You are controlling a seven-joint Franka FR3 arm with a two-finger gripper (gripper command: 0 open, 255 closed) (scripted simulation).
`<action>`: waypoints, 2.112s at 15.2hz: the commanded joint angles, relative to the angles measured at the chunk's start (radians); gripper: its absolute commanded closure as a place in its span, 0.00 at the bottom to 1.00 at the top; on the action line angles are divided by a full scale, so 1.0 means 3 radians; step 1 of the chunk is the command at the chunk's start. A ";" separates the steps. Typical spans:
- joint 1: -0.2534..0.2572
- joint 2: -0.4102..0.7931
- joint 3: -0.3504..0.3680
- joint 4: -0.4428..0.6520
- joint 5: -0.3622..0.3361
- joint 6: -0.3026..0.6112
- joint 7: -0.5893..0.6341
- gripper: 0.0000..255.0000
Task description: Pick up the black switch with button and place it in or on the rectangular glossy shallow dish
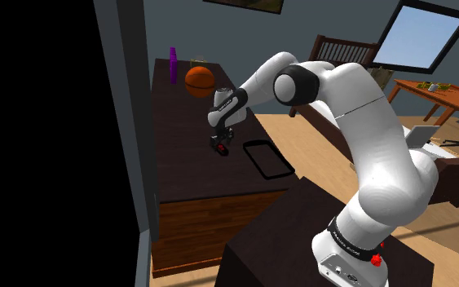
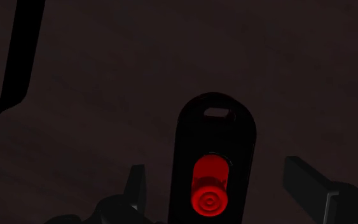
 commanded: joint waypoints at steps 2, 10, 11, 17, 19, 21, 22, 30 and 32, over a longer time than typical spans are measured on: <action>0.0000 0.0001 0.0000 0.0001 0.0000 0.0001 0.0000 0.00; 0.0003 -0.0001 0.0000 0.0000 0.0000 0.0000 0.0003 1.00; 0.0004 -0.0001 0.0000 0.0001 0.0000 -0.0002 0.0004 1.00; 0.0006 -0.0152 -0.0006 -0.0073 -0.0004 -0.0078 -0.0007 1.00; 0.0010 -0.0226 -0.0009 -0.0104 -0.0006 -0.0121 -0.0011 1.00; 0.0013 -0.0298 -0.0012 -0.0130 -0.0009 -0.0167 -0.0014 1.00; 0.0014 -0.0333 -0.0013 -0.0142 -0.0010 -0.0190 -0.0016 1.00; 0.0026 -0.0604 -0.0025 -0.0213 -0.0019 -0.0389 -0.0029 1.00; 0.0029 -0.0668 -0.0028 -0.0224 -0.0022 -0.0442 -0.0032 1.00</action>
